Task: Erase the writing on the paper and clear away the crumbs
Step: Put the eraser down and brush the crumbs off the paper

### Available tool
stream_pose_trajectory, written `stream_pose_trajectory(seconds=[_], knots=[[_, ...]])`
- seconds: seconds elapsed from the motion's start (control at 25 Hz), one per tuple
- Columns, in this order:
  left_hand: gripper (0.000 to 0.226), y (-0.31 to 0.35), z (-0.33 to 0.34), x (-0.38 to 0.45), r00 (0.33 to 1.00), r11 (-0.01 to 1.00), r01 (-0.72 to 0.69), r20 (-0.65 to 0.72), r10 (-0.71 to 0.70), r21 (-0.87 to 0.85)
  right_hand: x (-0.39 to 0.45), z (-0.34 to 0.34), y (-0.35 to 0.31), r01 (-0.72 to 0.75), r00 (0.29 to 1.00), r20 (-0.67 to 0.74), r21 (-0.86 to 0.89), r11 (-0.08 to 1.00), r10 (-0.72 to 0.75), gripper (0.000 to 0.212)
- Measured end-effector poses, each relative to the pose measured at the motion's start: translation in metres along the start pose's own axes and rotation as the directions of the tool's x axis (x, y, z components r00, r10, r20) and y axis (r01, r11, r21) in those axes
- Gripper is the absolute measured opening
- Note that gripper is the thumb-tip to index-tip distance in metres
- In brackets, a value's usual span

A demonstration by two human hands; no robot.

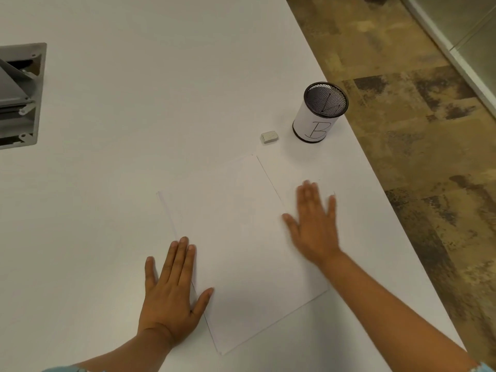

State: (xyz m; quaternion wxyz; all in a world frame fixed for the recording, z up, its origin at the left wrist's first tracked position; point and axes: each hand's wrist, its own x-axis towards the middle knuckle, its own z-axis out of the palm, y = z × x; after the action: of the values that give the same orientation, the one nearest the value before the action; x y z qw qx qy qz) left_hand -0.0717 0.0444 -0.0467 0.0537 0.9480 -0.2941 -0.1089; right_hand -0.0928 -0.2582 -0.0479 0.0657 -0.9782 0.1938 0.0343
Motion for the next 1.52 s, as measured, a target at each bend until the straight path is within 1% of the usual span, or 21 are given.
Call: stream_pose_trajectory(seconds=[0.08, 0.12, 0.16, 0.24, 0.32, 0.4, 0.52, 0.64, 0.76, 0.84, 0.88, 0.96, 1.0, 1.04, 1.08, 1.12, 1.16, 1.2, 1.36, 1.44, 1.52], knots=[[0.076, 0.0, 0.0, 0.0, 1.0, 1.0, 0.005, -0.001, -0.005, 0.003, 0.013, -0.01, 0.022, -0.122, 0.993, 0.002, -0.021, 0.992, 0.122, 0.076], [0.076, 0.0, 0.0, 0.0, 1.0, 1.0, 0.005, 0.006, -0.005, 0.007, 0.014, -0.013, 0.02, -0.126, 0.992, -0.025, -0.018, 0.992, 0.125, 0.077], [0.076, 0.0, 0.0, 0.0, 1.0, 1.0, 0.005, 0.01, -0.005, 0.006, 0.013, -0.014, 0.008, -0.078, 0.994, -0.071, 0.004, 0.997, 0.079, 0.075], [0.076, 0.0, 0.0, 0.0, 1.0, 1.0, 0.006, 0.006, -0.006, 0.003, 0.005, -0.006, -0.034, 0.142, 0.984, -0.119, 0.081, 0.987, -0.132, 0.071], [0.076, 0.0, -0.001, 0.0, 1.0, 1.0, 0.008, 0.004, -0.008, 0.002, -0.002, 0.009, -0.077, 0.404, 0.914, -0.054, 0.073, 0.912, -0.401, 0.069], [0.076, 0.0, -0.001, 0.0, 1.0, 1.0, 0.013, 0.005, -0.013, 0.001, 0.013, 0.015, -0.093, 0.466, 0.883, 0.037, 0.049, 0.883, -0.468, 0.068], [0.076, 0.001, -0.002, 0.0, 1.0, 1.0, 0.014, 0.012, -0.014, -0.004, 0.05, 0.008, -0.06, 0.266, 0.964, 0.008, 0.025, 0.964, -0.267, 0.063], [0.075, 0.001, -0.004, 0.001, 1.0, 1.0, 0.02, 0.015, -0.02, -0.01, 0.06, 0.002, -0.006, 0.034, 0.999, -0.018, -0.004, 0.999, -0.034, 0.062], [0.075, 0.002, -0.004, 0.0, 1.0, 1.0, 0.023, 0.017, -0.023, -0.011, 0.052, -0.007, 0.019, -0.258, 0.965, -0.064, -0.033, 0.966, 0.256, 0.069], [0.075, 0.001, -0.004, 0.001, 1.0, 1.0, 0.026, 0.012, -0.026, -0.015, 0.044, -0.014, 0.0, -0.345, 0.931, -0.111, 0.046, 0.938, 0.348, 0.07], [0.075, 0.001, -0.004, 0.001, 1.0, 1.0, 0.026, 0.009, -0.025, -0.016, 0.036, -0.015, -0.022, -0.277, 0.948, -0.133, 0.1, 0.956, 0.289, 0.07], [0.074, 0.002, -0.004, 0.001, 1.0, 1.0, 0.015, -0.007, -0.015, -0.015, 0.009, -0.01, -0.084, 0.077, 0.991, -0.125, 0.238, 0.968, -0.048, 0.068], [0.073, 0.002, -0.004, 0.001, 1.0, 1.0, 0.001, -0.018, -0.001, -0.01, -0.006, -0.005, -0.119, 0.291, 0.957, -0.077, 0.312, 0.905, -0.281, 0.065], [0.071, 0.002, -0.004, 0.001, 1.0, 1.0, -0.014, -0.022, 0.013, -0.005, -0.018, 0.001, -0.152, 0.471, 0.869, -0.017, 0.338, 0.815, -0.495, 0.063], [0.067, 0.002, -0.004, 0.0, 0.999, 1.0, -0.023, -0.021, 0.023, 0.001, -0.025, 0.005, -0.178, 0.594, 0.766, 0.044, 0.333, 0.732, -0.642, 0.063], [0.063, 0.003, -0.004, 0.0, 0.999, 1.0, -0.025, -0.022, 0.025, 0.006, -0.023, 0.009, -0.196, 0.648, 0.704, 0.1, 0.315, 0.693, -0.703, 0.063], [0.062, 0.003, -0.004, 0.0, 1.0, 1.0, -0.019, -0.01, 0.019, 0.013, -0.014, 0.012, -0.205, 0.645, 0.702, 0.132, 0.297, 0.704, -0.7, 0.064], [0.066, 0.003, -0.005, 0.0, 1.0, 1.0, -0.011, 0.02, 0.01, 0.024, -0.001, 0.014, -0.207, 0.609, 0.743, 0.141, 0.261, 0.749, -0.654, 0.065], [0.077, 0.002, -0.004, 0.0, 1.0, 1.0, 0.018, 0.015, -0.018, 0.0, 0.047, 0.013, -0.165, 0.285, 0.954, 0.056, 0.122, 0.951, -0.293, 0.068], [0.076, 0.002, -0.004, 0.0, 1.0, 1.0, 0.019, 0.014, -0.019, -0.018, 0.053, 0.014, -0.126, 0.09, 0.996, -0.01, 0.105, 0.99, -0.09, 0.067], [0.076, 0.002, -0.003, 0.0, 1.0, 0.999, 0.017, 0.0, -0.017, -0.03, 0.046, 0.014, -0.081, -0.07, 0.995, -0.061, 0.082, 0.994, 0.075, 0.067]])
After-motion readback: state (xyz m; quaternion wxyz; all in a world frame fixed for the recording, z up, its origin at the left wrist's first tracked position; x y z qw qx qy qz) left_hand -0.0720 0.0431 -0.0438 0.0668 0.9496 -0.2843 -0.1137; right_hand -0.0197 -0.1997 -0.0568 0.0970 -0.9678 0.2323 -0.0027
